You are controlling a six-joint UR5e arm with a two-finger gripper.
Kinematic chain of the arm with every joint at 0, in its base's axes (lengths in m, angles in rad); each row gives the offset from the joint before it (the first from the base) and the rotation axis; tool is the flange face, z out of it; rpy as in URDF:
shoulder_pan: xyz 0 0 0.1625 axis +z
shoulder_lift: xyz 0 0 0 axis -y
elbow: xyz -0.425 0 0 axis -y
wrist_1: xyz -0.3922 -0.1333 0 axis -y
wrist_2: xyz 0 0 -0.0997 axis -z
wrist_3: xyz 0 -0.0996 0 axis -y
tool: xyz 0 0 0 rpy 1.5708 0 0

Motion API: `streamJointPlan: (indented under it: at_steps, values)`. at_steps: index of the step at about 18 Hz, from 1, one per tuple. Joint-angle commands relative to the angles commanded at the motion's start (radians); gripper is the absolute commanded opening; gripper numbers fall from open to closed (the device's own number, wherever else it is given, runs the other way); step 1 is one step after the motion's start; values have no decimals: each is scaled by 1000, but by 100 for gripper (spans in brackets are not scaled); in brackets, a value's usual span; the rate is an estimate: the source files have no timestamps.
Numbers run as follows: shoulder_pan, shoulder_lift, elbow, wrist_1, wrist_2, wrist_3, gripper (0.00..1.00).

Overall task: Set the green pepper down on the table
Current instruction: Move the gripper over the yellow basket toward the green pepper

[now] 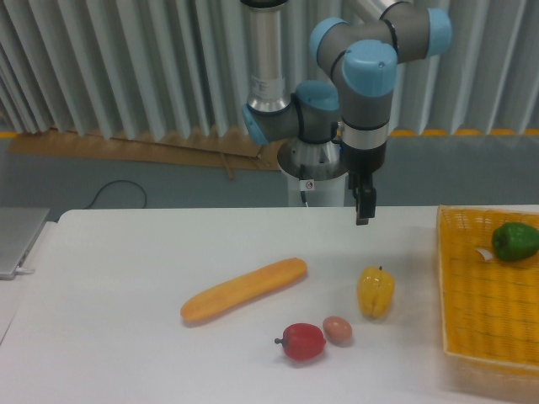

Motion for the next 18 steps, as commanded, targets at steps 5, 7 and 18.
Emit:
streamJointPlan:
  at_steps: [5, 7, 18]
  values:
    - [0, 0, 0, 0, 3, -2, 100]
    - [-2, 0, 5, 0, -1, -9, 100]
    - [63, -3, 2, 3, 2, 147, 100]
